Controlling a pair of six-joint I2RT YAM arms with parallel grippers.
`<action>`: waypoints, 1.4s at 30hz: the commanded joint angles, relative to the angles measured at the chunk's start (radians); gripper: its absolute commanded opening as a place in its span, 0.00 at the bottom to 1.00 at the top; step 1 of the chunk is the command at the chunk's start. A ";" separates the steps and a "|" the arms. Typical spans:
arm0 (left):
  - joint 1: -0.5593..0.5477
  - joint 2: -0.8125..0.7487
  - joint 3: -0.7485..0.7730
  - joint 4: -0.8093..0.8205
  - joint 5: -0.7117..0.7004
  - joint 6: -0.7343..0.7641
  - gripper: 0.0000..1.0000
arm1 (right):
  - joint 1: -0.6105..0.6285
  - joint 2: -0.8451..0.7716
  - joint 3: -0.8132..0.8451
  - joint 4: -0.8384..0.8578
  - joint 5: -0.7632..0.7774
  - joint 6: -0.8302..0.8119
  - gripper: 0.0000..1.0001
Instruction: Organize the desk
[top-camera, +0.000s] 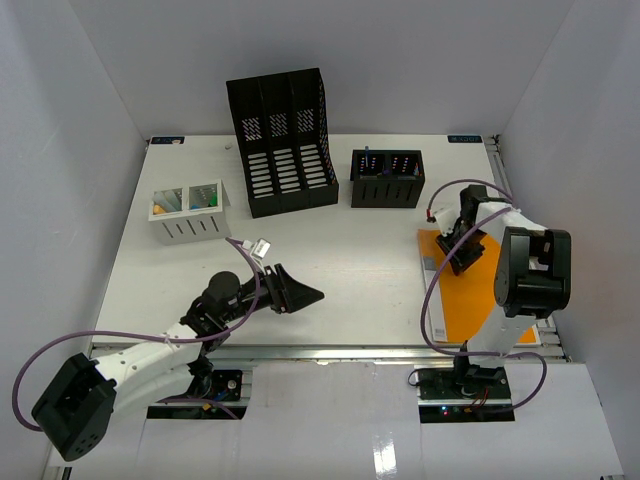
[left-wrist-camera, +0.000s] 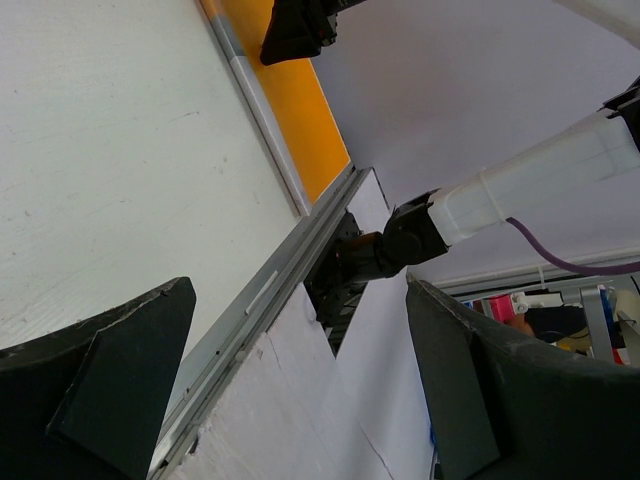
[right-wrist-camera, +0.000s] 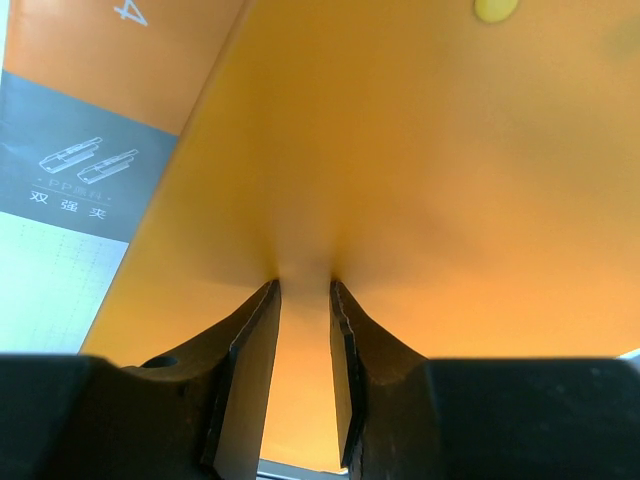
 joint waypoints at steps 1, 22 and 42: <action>-0.006 -0.022 -0.010 -0.002 -0.012 0.012 0.98 | 0.104 -0.010 -0.038 -0.019 -0.112 0.075 0.33; -0.047 0.278 0.079 0.035 -0.137 -0.060 0.98 | 0.507 0.097 0.144 -0.019 -0.330 0.273 0.32; -0.242 0.688 0.372 0.017 -0.443 -0.119 0.98 | -0.093 -0.181 0.172 -0.057 -0.582 0.167 0.47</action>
